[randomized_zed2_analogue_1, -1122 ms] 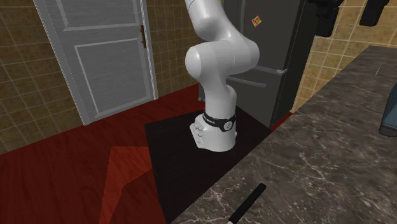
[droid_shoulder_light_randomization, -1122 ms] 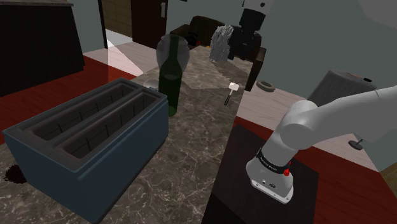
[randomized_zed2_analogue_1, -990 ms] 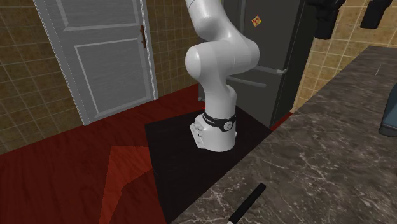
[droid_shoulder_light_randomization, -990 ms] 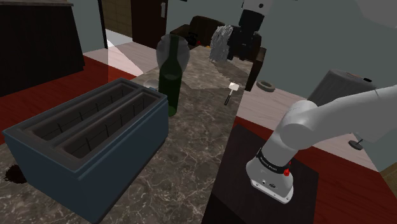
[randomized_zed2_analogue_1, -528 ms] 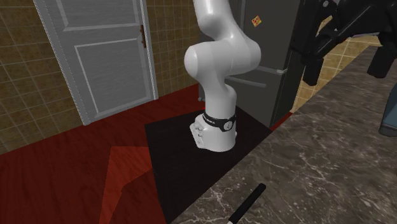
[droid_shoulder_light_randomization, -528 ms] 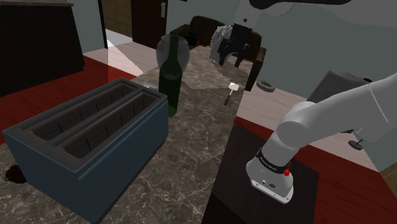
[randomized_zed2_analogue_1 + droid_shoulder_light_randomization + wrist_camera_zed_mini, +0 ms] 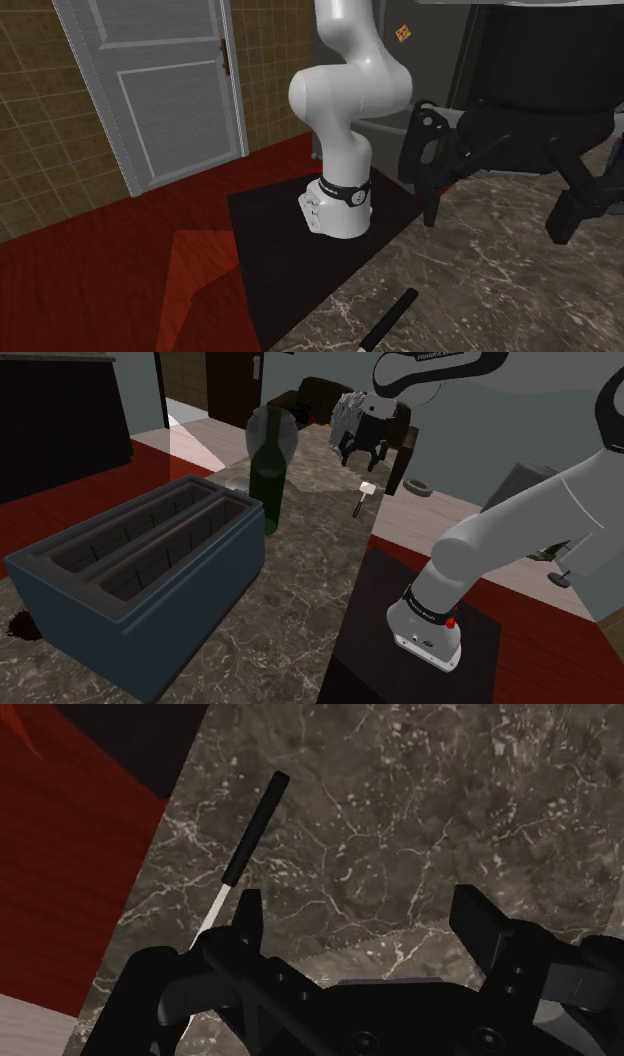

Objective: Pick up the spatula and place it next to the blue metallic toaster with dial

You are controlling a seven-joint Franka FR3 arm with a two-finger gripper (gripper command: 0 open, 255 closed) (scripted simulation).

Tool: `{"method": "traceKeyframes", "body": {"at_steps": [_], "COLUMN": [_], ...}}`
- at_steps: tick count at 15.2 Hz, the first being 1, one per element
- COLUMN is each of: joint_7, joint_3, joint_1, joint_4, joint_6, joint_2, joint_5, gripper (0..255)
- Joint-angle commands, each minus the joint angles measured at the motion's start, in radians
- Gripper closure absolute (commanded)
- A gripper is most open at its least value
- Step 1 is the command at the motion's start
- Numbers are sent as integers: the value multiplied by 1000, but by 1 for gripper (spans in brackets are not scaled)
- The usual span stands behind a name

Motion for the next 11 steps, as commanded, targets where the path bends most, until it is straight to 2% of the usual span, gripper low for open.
{"method": "traceKeyframes", "body": {"at_steps": [1,11], "joint_7": [45,255], "joint_3": [-14,-96], "joint_1": [-29,-165], "joint_4": [-8,-36], "joint_6": [51,264], "joint_2": [45,240], "joint_5": [-7,-34], "gripper": [0,0]}}
